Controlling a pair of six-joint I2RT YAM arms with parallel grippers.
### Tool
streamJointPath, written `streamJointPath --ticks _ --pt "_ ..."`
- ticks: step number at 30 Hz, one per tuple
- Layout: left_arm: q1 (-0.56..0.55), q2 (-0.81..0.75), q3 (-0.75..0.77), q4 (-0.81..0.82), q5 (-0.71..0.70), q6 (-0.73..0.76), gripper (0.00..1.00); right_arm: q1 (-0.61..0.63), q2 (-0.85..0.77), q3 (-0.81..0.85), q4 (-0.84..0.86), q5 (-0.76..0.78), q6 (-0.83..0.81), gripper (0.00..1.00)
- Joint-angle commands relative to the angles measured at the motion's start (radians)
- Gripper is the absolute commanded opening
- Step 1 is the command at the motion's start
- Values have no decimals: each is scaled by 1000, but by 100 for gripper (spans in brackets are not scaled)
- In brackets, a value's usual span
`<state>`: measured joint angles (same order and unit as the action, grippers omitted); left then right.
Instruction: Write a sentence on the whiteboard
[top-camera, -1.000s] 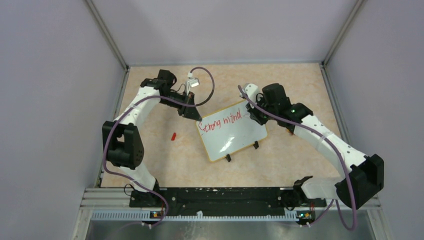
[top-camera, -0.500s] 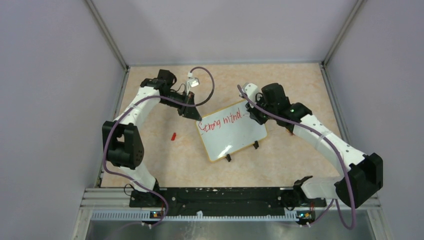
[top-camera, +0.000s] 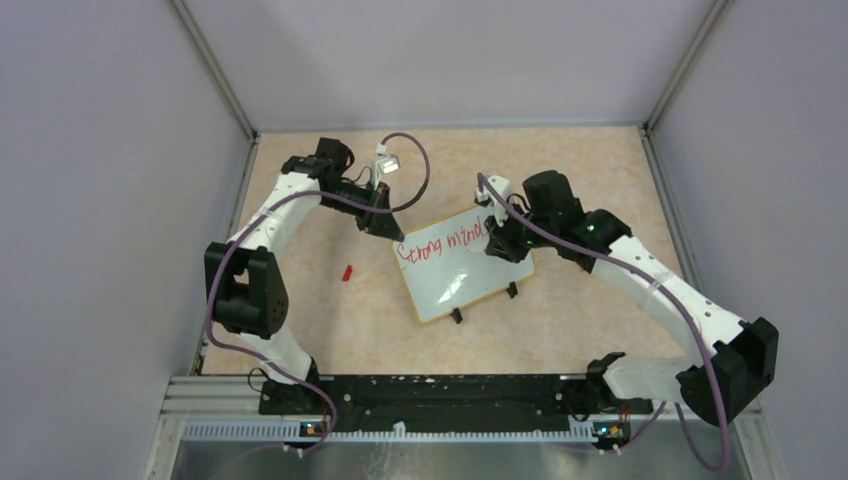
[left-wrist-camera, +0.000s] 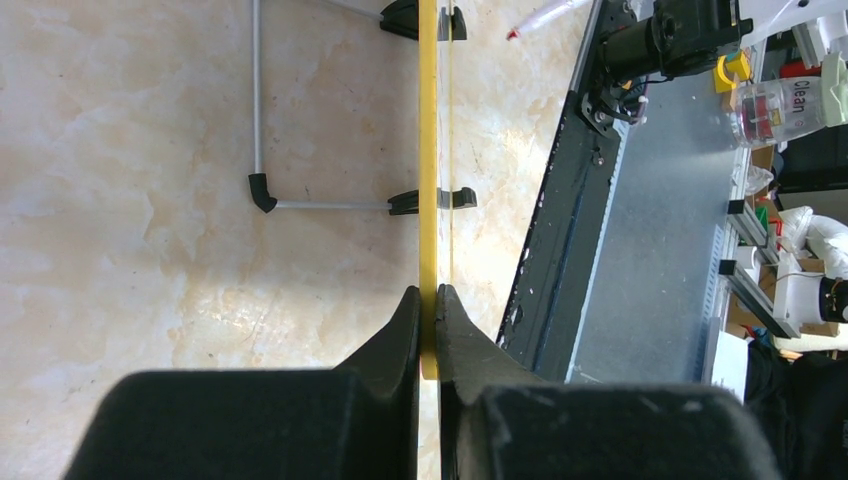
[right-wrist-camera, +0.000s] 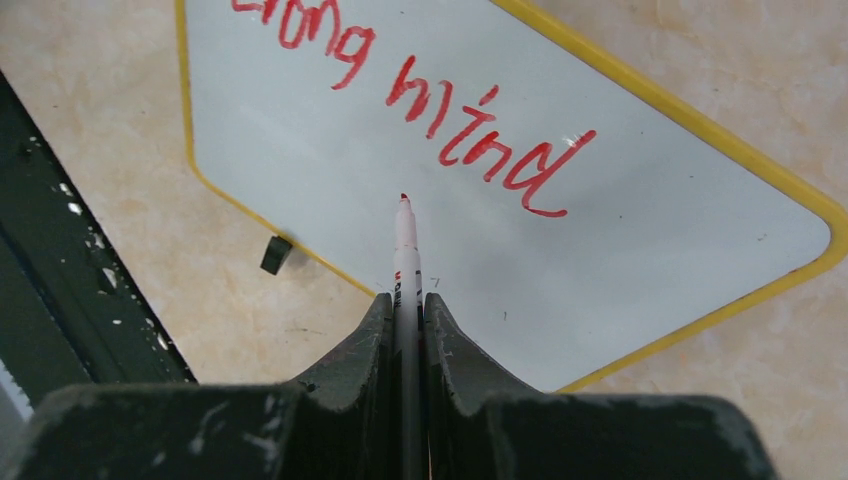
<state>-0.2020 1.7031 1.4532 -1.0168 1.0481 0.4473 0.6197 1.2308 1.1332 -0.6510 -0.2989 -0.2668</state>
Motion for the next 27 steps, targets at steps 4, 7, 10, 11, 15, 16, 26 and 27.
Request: streamJointPath --ticks 4,7,10,11,15,16,26,27 --pt "2 -38 28 -27 -5 30 29 46 -42 -36 85 -119 41 0" --pt "4 -67 -5 -26 -3 33 39 72 -44 -73 122 -147 38 0" --pt "4 -84 -25 -29 4 41 41 90 -40 -84 142 -179 23 0" --pt "4 -87 -33 -27 8 42 42 94 -41 -90 153 -187 20 0" --pt "4 -84 -65 1 16 34 40 110 -43 -119 218 -190 22 0" --pt "4 -79 -67 5 17 32 39 117 -40 -124 230 -186 24 0" --pt "3 -38 -58 14 28 23 20 173 -30 -185 389 -112 53 0" --pt "3 -37 -59 15 27 20 18 181 -24 -189 393 -104 52 0"
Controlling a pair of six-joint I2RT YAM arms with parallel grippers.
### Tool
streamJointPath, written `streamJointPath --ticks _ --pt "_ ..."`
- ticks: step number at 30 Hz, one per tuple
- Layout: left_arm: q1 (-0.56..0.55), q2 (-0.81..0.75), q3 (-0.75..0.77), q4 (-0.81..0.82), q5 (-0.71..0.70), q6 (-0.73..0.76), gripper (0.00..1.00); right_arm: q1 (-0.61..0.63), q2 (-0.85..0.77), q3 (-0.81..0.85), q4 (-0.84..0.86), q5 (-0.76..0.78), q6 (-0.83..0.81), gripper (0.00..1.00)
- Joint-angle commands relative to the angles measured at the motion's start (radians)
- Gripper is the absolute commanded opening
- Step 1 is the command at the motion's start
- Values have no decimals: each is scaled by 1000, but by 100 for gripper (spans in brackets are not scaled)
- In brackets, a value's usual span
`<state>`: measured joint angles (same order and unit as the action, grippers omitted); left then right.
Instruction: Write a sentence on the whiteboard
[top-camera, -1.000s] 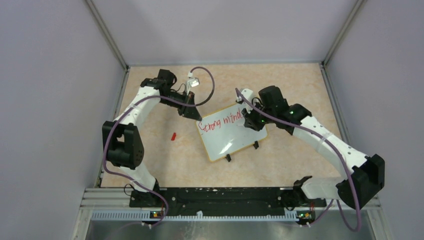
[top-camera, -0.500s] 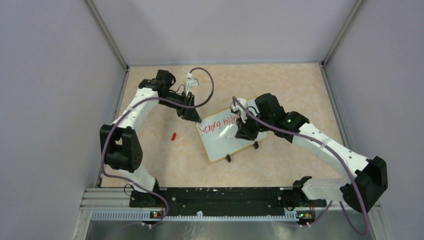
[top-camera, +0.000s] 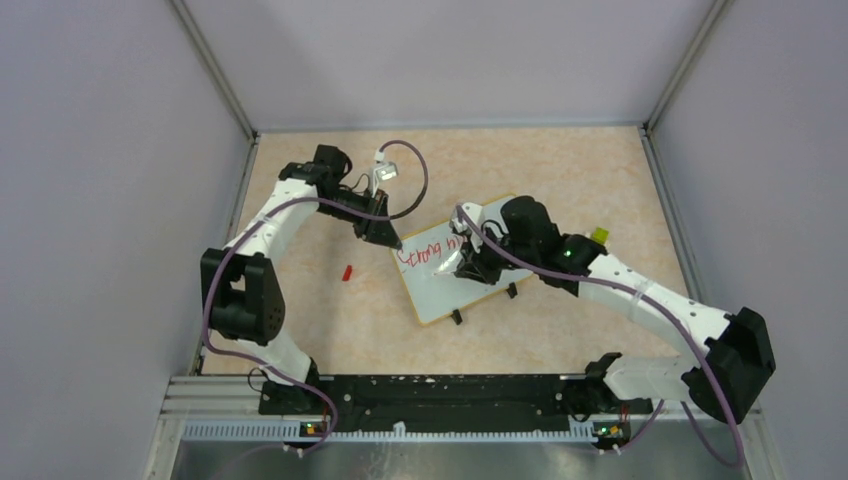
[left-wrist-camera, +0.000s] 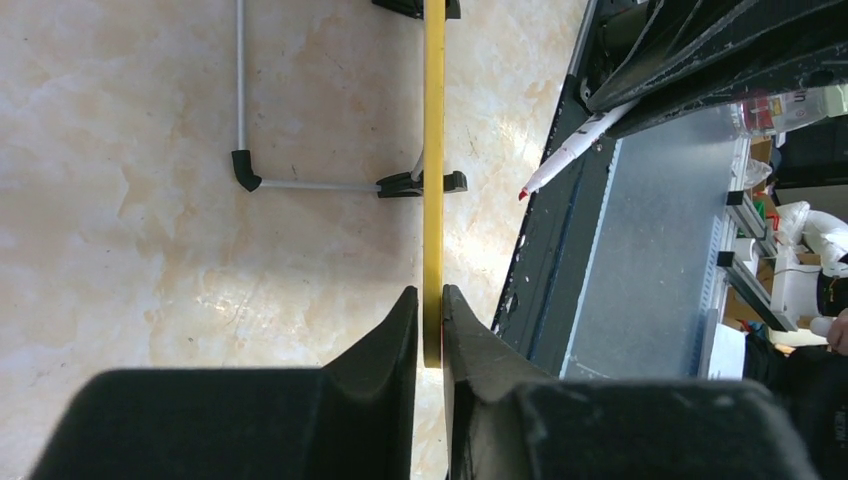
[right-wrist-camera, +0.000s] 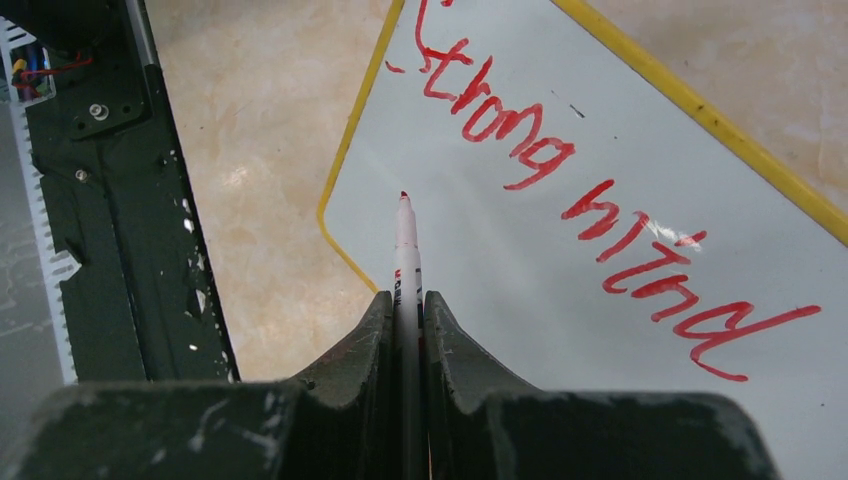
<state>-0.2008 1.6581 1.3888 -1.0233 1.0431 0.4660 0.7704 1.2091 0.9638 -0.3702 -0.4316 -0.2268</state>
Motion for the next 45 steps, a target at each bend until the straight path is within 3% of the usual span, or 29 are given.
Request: streamJointPath --ticks 1,11,21,45 --pt "3 10 4 25 30 0 16 42 3 -21 116 33 9 0" --pt "1 28 5 33 34 -10 0 153 37 -26 163 148 8 0" --pt "1 24 0 35 31 -13 0 241 112 -21 150 286 -28 0" --pt "1 22 0 32 38 -7 0 245 180 24 168 340 -29 0"
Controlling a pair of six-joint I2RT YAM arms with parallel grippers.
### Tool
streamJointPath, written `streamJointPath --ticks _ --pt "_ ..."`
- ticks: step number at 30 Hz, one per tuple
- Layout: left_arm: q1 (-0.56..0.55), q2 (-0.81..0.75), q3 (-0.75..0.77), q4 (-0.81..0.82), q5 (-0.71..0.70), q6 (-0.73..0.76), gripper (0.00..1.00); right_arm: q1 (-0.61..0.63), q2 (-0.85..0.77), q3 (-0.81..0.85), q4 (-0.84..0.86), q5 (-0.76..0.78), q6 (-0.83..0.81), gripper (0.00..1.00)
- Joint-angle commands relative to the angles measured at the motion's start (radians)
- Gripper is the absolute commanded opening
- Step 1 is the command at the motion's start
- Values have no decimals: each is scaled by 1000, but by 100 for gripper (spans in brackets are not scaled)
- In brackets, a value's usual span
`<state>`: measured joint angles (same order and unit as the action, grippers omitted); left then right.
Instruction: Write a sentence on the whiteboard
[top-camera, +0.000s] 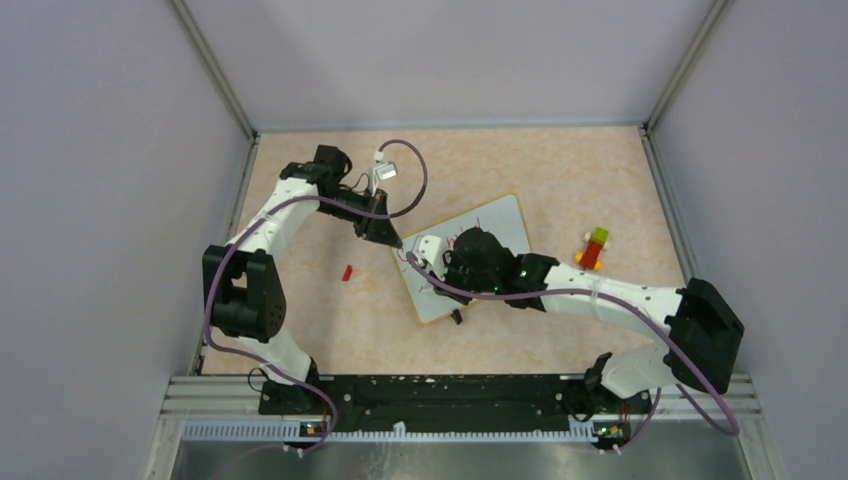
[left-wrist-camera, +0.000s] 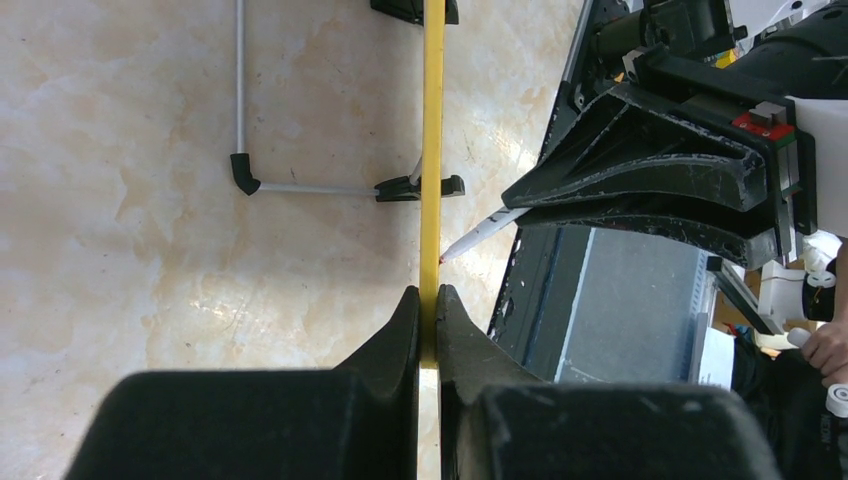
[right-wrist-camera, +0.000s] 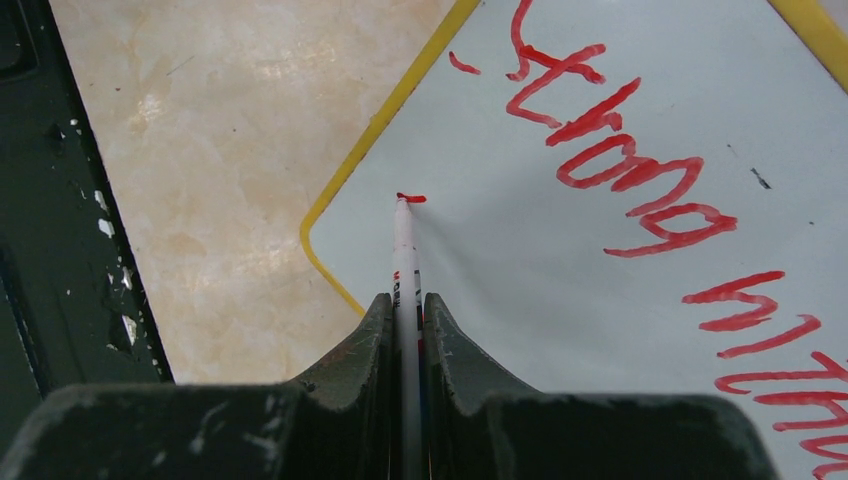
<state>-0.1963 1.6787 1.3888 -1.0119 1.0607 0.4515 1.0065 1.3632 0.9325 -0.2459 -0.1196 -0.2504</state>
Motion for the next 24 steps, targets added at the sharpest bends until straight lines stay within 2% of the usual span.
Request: streamJointPath --ticks 1,12,24 --pt "-3 2 0 20 20 8 0 12 29 57 43 28 -6 0" --pt "-3 5 7 15 16 13 0 40 61 50 -1 44 -32 0" --pt "-3 3 7 13 12 14 0 34 -10 -17 -44 104 -30 0"
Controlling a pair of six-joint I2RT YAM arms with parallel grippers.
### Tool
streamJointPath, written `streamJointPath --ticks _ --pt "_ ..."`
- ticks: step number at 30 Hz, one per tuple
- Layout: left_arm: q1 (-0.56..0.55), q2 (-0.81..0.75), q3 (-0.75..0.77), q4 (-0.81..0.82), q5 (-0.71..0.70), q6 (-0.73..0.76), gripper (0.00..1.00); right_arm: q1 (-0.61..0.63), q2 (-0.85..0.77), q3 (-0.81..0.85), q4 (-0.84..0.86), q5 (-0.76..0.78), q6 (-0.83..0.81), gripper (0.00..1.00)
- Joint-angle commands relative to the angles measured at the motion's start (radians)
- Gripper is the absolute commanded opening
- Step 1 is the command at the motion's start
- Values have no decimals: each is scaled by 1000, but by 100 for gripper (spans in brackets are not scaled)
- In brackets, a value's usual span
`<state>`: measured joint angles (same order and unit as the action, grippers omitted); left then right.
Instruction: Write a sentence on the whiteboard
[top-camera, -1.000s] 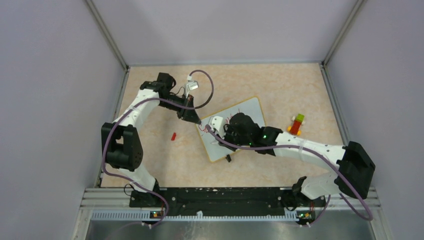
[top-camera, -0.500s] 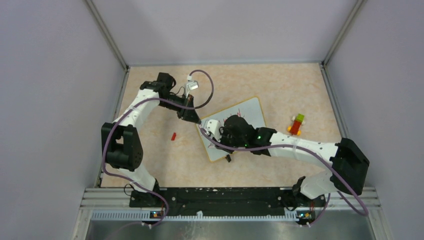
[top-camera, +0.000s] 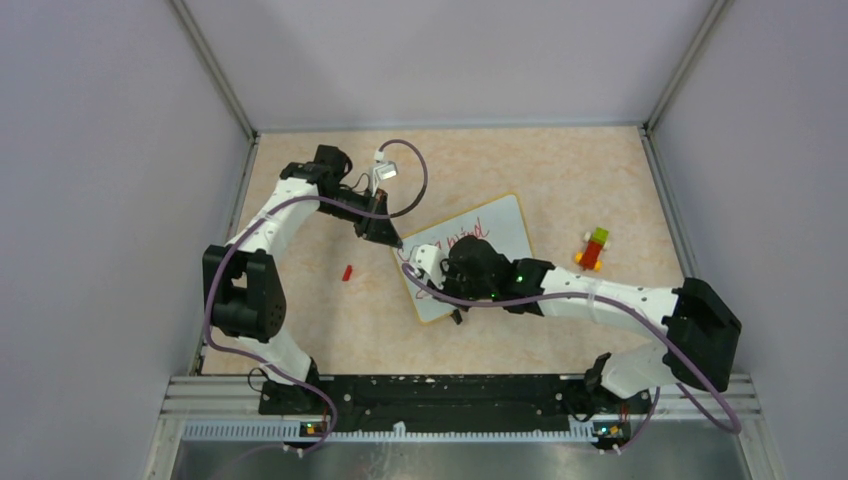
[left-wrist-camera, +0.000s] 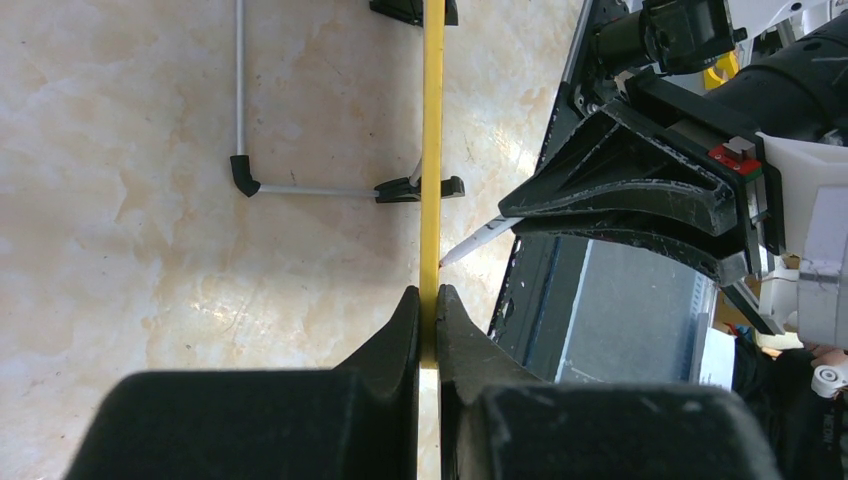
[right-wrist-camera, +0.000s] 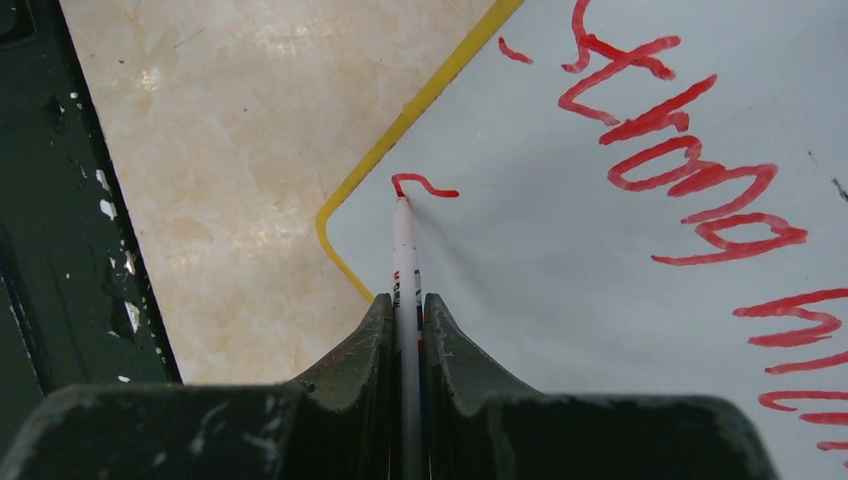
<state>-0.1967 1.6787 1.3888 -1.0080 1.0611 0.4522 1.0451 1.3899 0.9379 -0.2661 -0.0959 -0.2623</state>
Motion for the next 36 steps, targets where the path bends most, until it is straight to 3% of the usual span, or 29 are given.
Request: streamJointPath --ticks 1,21,28,36 --pt "-3 3 7 9 12 13 0 -5 -38 -26 -28 82 -18 0" --pt "-3 5 7 11 9 11 0 10 -2 54 -52 -83 -26 0" --pt "-3 1 7 11 13 11 0 -16 -106 21 -51 -60 -15 0" --pt "-3 0 11 8 11 9 0 -36 -62 43 -43 -19 -15 0"
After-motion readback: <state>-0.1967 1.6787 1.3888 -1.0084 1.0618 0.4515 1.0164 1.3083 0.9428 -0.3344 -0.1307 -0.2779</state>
